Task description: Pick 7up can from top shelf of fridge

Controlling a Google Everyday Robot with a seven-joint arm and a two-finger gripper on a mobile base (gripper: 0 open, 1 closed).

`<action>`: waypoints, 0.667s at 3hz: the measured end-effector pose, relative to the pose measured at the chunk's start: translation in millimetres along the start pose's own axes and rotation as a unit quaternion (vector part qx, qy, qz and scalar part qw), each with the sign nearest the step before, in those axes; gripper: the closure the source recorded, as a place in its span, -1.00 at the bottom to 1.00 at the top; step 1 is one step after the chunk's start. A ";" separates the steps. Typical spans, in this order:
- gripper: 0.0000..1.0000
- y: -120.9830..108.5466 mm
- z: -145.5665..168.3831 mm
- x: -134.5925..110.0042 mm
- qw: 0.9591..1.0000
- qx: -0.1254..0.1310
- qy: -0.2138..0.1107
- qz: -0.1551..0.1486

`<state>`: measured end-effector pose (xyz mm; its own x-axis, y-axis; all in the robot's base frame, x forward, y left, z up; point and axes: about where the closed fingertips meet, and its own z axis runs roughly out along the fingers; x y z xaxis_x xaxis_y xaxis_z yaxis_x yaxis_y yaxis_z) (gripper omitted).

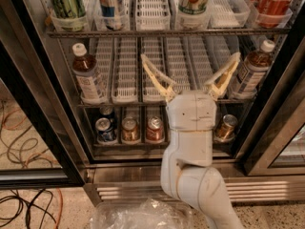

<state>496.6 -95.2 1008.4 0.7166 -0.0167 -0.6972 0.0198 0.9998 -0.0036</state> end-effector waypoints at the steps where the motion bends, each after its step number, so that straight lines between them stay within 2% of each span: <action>1: -1.00 26.6 5.8 -11.4 1.000 -0.004 -0.025 0.003; 2: -1.00 26.7 5.8 -11.3 1.000 -0.004 -0.024 0.002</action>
Offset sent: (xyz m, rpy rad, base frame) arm -0.0034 0.0251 0.0124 0.0014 -0.0487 0.0094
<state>493.0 -68.4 1020.3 0.7499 -0.0123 -0.6614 0.0113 0.9999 -0.0057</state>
